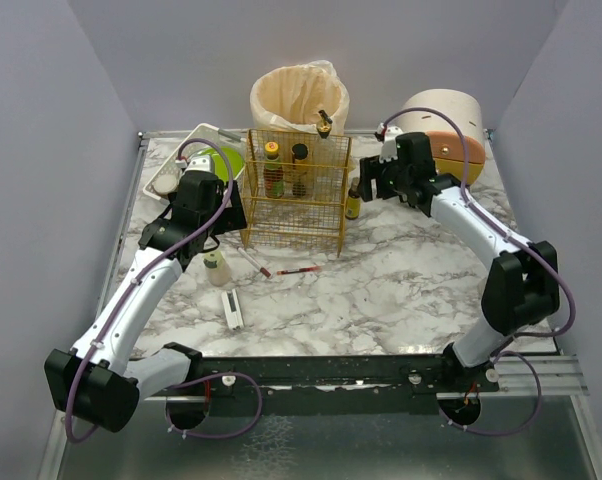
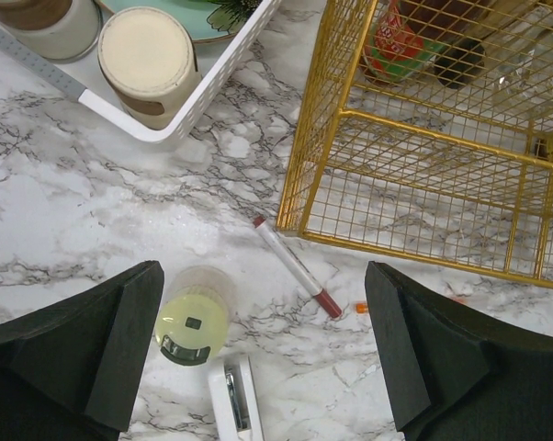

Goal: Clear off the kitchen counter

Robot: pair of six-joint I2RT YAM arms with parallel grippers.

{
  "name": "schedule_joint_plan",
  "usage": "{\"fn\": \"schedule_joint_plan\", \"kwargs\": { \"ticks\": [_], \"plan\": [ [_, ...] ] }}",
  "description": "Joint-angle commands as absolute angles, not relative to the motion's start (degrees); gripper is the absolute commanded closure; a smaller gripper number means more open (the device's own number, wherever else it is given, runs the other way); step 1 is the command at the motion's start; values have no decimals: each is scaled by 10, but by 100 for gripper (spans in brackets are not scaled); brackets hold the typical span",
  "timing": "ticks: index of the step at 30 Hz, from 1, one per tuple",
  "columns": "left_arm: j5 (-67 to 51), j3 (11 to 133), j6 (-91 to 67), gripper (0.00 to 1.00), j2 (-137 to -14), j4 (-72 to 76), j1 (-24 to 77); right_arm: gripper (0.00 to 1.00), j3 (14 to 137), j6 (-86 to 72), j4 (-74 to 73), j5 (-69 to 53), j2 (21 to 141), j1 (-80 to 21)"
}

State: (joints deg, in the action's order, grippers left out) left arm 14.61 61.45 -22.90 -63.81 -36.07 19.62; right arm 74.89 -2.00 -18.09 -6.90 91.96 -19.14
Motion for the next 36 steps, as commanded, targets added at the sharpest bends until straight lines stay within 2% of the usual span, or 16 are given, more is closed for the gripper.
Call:
{"fn": "schedule_joint_plan", "kwargs": {
  "ticks": [1,11,22,29,36],
  "plan": [
    [152,637,-219,1,-634,-352,193,25,782,11,-133,-100,961,-190],
    [146,635,-226,1,-639,-351,193,26,816,41,-121,-113,1017,-191],
    [144,633,-226,1,-640,-348,193,40,839,52,-135,-126,1061,-190],
    [144,633,-224,1,-641,-346,192,52,840,50,-137,-125,1071,-190],
    [144,630,-225,1,-639,-345,192,77,827,47,-128,-80,1027,-191]
  ]
}}
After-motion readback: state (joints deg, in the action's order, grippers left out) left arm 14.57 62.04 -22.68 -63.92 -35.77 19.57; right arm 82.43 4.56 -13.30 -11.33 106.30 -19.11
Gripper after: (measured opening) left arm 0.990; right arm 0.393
